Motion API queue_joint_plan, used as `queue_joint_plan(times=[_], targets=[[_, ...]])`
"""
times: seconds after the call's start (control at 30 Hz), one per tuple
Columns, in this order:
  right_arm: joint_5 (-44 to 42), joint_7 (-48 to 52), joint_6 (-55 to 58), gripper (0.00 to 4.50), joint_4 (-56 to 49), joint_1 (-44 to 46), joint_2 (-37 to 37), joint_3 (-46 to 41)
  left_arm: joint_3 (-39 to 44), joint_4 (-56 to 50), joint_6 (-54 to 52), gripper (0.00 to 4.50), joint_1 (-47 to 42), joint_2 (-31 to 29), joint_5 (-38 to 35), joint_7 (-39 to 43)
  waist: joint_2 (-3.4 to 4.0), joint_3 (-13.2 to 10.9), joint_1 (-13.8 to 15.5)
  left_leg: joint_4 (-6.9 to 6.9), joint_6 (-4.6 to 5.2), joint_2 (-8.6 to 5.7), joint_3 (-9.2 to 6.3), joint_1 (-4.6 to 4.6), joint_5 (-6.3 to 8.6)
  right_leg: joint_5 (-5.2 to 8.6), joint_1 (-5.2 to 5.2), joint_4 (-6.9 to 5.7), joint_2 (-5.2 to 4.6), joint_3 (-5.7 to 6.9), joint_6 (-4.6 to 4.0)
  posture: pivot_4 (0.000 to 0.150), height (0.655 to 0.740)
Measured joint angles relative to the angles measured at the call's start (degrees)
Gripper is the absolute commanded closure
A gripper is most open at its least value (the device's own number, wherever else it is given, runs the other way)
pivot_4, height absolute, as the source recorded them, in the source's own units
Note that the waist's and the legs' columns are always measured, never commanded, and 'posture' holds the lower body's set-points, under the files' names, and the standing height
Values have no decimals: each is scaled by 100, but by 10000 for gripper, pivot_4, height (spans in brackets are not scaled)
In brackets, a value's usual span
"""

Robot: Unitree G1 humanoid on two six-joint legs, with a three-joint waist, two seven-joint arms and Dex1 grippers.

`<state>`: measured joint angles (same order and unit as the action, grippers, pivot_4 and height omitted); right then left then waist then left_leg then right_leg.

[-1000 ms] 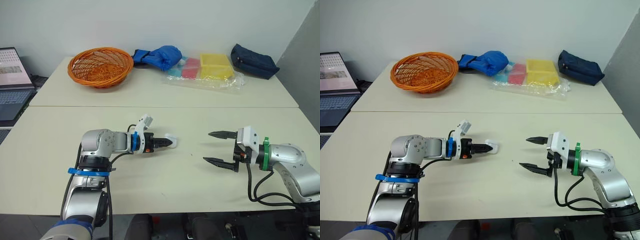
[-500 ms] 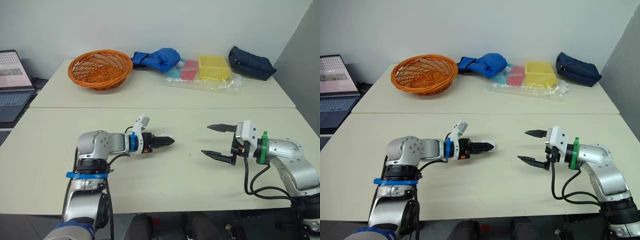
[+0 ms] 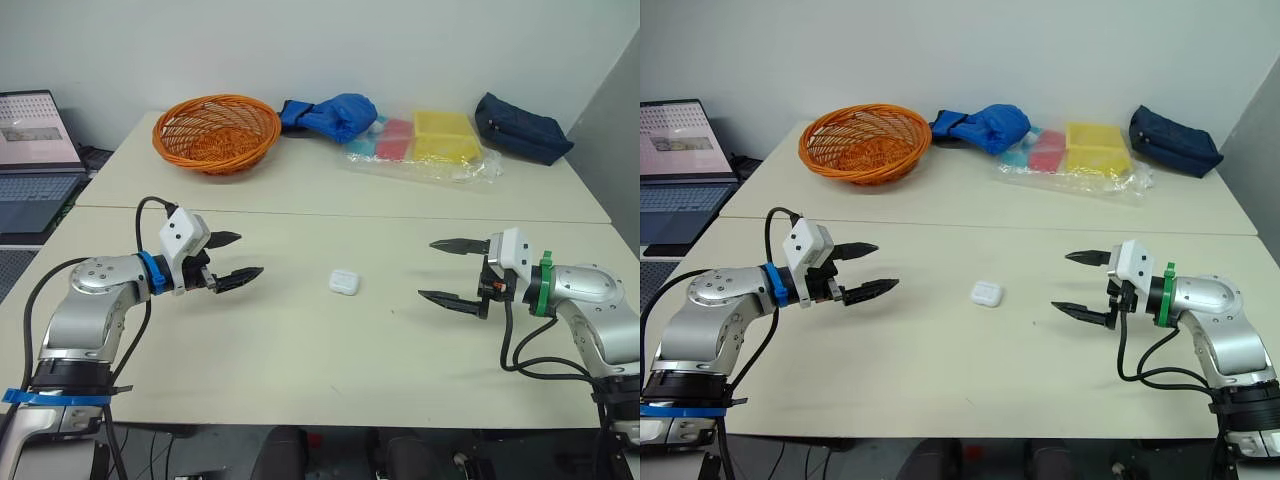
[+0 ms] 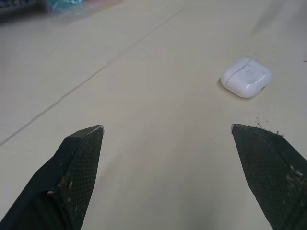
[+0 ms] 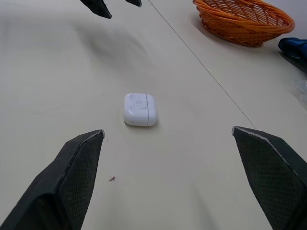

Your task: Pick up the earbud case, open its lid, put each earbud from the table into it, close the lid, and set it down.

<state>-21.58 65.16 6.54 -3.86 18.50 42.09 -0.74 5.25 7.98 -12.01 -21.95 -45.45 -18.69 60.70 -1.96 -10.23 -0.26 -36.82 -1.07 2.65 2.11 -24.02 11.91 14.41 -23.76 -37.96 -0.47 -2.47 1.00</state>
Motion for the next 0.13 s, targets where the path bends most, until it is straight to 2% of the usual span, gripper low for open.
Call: queue_joint_plan(times=[0.13], targets=[[3, 13, -1, 0, 2, -1, -1, 0, -74, 207, 553, 455, 96, 25, 314, -12, 0, 0, 0, 0, 0, 7, 11, 1, 0, 13, -1, -7, 9, 11, 28, 1500, 7400]])
